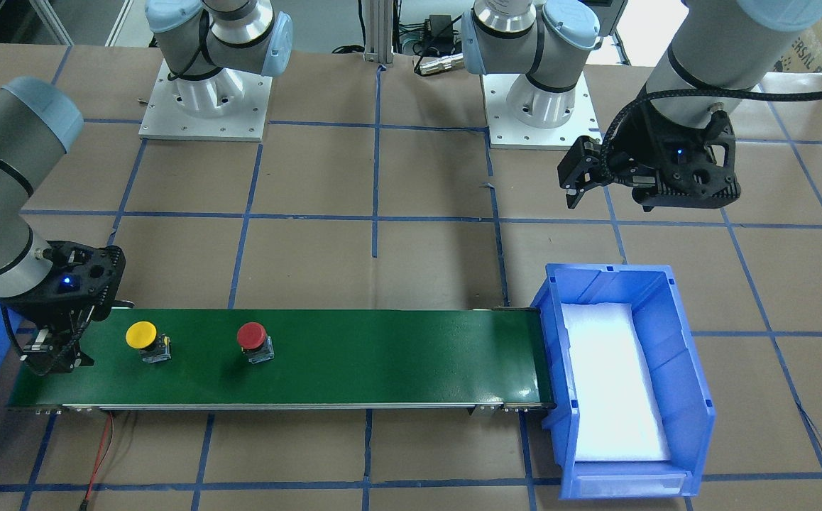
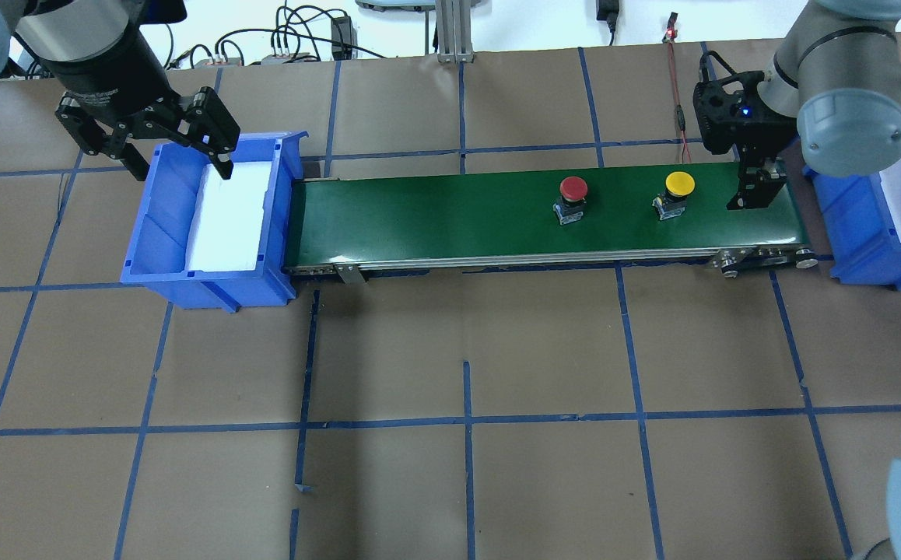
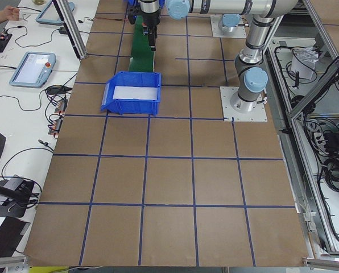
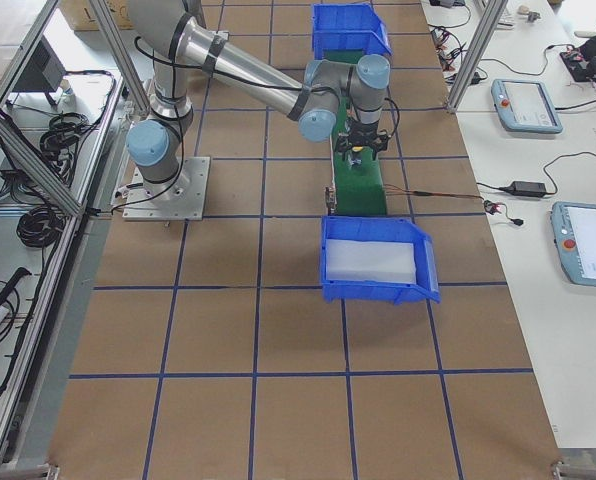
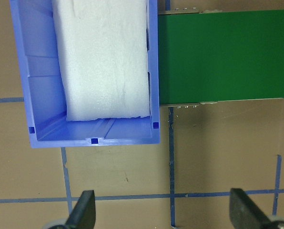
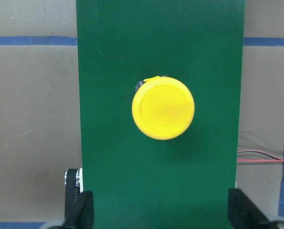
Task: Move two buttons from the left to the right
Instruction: 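Lower the right gripper around the yellow button on the belt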
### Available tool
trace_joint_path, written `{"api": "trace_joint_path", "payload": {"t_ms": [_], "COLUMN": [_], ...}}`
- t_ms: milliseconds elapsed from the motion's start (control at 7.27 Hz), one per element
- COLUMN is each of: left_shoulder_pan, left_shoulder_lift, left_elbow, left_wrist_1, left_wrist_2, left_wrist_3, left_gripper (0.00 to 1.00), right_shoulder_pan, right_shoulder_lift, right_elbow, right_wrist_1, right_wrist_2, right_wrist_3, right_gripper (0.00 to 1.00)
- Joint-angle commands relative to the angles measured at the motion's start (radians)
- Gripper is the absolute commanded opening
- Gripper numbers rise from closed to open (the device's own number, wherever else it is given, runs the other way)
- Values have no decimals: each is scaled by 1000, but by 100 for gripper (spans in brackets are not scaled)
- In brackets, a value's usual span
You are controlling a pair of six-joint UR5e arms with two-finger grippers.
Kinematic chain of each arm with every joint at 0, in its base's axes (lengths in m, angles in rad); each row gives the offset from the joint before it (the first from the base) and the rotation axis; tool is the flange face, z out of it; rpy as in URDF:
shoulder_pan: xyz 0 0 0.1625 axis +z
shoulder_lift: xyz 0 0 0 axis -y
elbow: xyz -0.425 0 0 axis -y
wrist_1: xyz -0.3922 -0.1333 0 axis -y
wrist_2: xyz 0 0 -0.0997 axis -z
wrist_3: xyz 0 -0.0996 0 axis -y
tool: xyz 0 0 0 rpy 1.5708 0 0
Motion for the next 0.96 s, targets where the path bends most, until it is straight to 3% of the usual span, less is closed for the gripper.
{"api": "trace_joint_path", "payload": {"t_ms": [0,826], "left_shoulder_pan": [0,0], "left_shoulder_lift": [0,0], "left_elbow": [-1,-1], "left_wrist_1": [-2,0], "left_wrist_2": [0,0], "left_wrist_3": [1,-2], "left_gripper": [100,100], "right_shoulder_pan": [0,2], "right_shoulder_lift": [7,32], "right_elbow": [-1,4], "right_wrist_1": [0,-3], "right_wrist_2": [0,22], "right_wrist_3": [10,24], "right_gripper": [100,100]}}
